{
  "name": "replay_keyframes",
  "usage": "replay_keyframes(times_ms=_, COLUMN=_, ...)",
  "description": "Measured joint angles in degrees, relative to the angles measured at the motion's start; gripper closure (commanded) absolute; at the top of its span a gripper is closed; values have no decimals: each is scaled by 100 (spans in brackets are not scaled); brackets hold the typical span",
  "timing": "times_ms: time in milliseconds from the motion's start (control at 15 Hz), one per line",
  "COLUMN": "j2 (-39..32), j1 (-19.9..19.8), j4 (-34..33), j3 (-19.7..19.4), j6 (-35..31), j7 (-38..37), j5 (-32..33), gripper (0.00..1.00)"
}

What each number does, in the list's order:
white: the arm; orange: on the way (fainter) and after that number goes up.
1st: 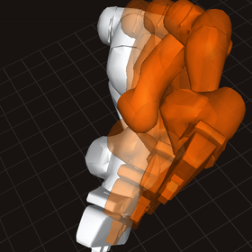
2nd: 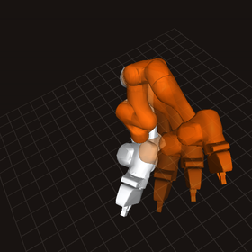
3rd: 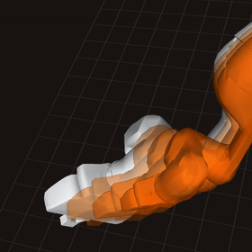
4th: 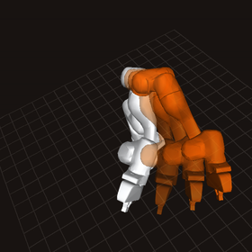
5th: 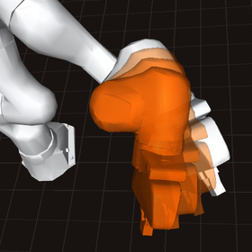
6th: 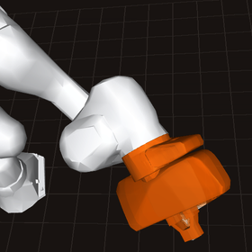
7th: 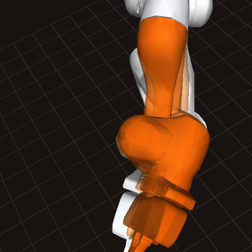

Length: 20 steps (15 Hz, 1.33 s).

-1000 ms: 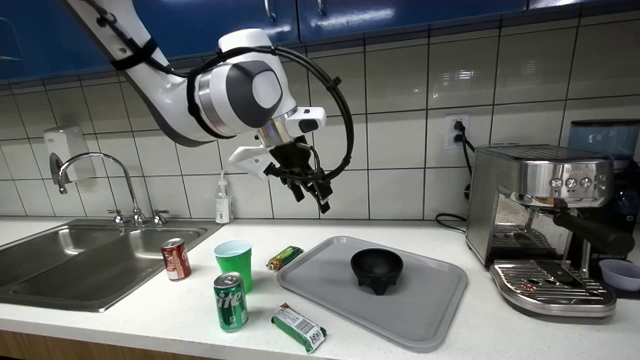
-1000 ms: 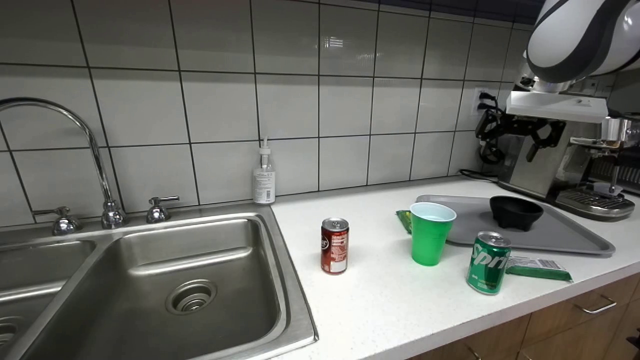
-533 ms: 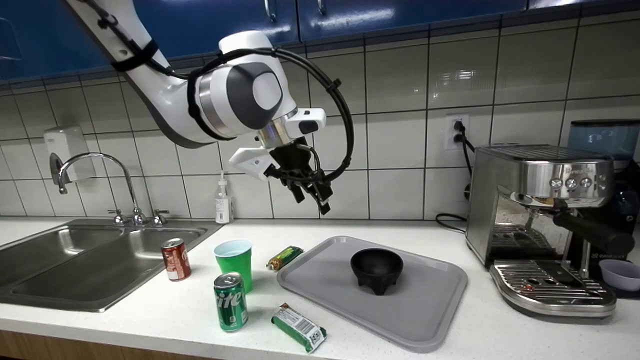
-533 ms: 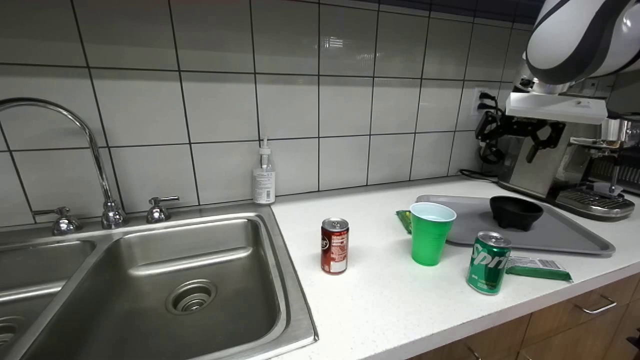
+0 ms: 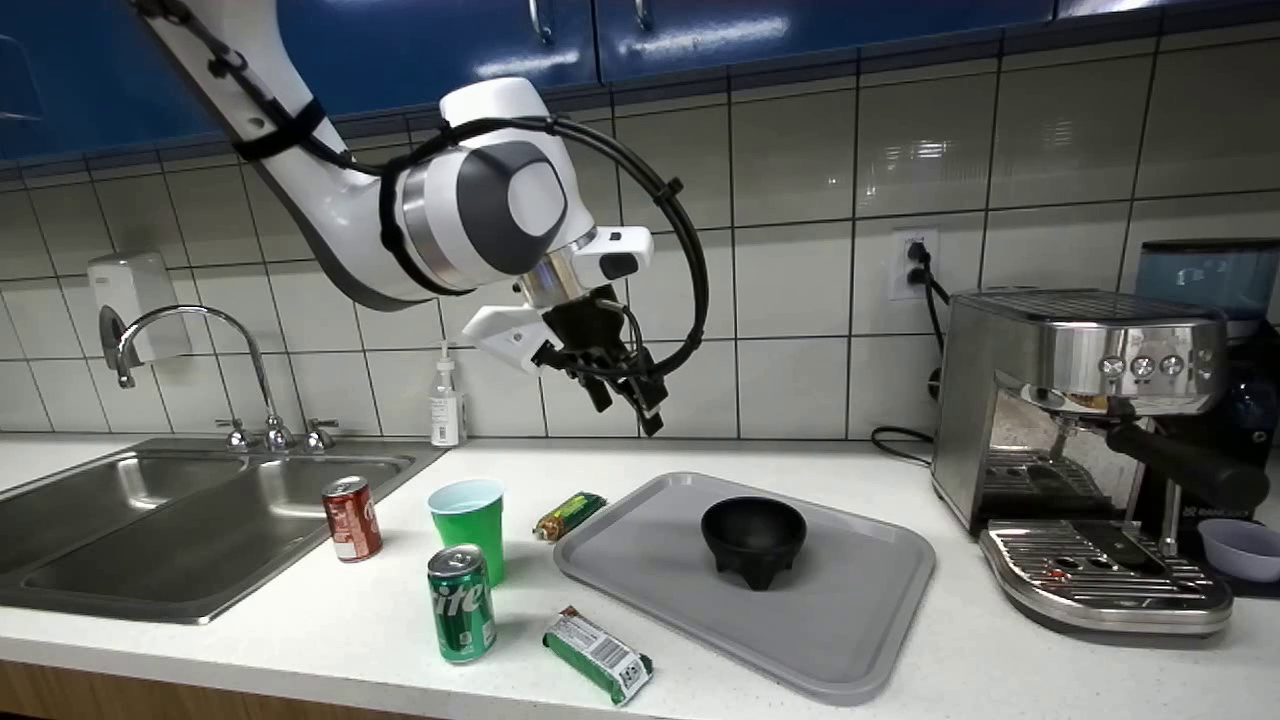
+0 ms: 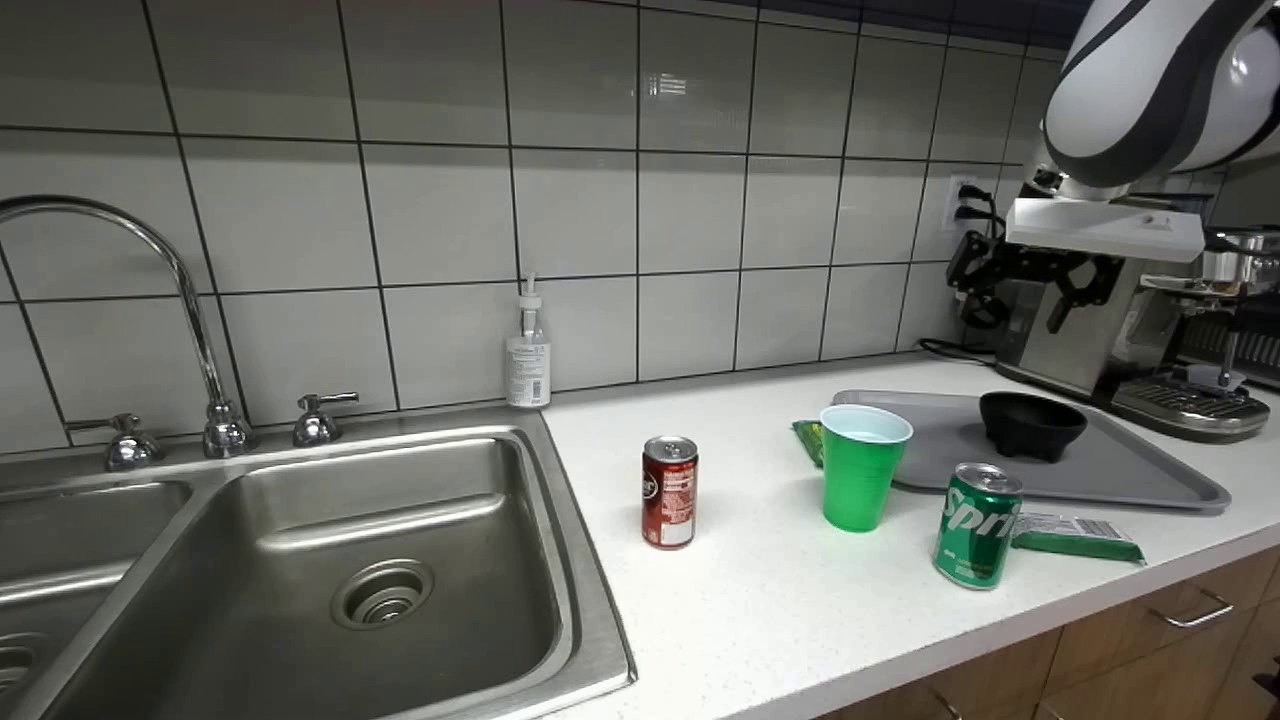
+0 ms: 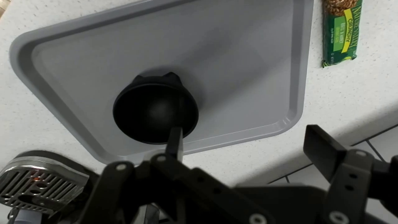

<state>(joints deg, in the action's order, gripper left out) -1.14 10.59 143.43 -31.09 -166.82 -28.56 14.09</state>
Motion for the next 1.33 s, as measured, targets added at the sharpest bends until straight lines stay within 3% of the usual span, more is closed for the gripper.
replay_keyframes(times_ms=533, j2=-339, j1=-2, j4=-255, j3=0, j6=-54, j7=348, j5=-850, gripper=0)
replay_keyframes(times_ms=933, j2=-773, j1=-1107, j4=-744, j3=1032, j6=-48, j7=780, j5=-1358, gripper=0)
replay_keyframes(times_ms=1333, j2=-1413, j1=-1654, j4=-1346, j3=1496, j6=-19, j7=1208, j5=-1834, gripper=0)
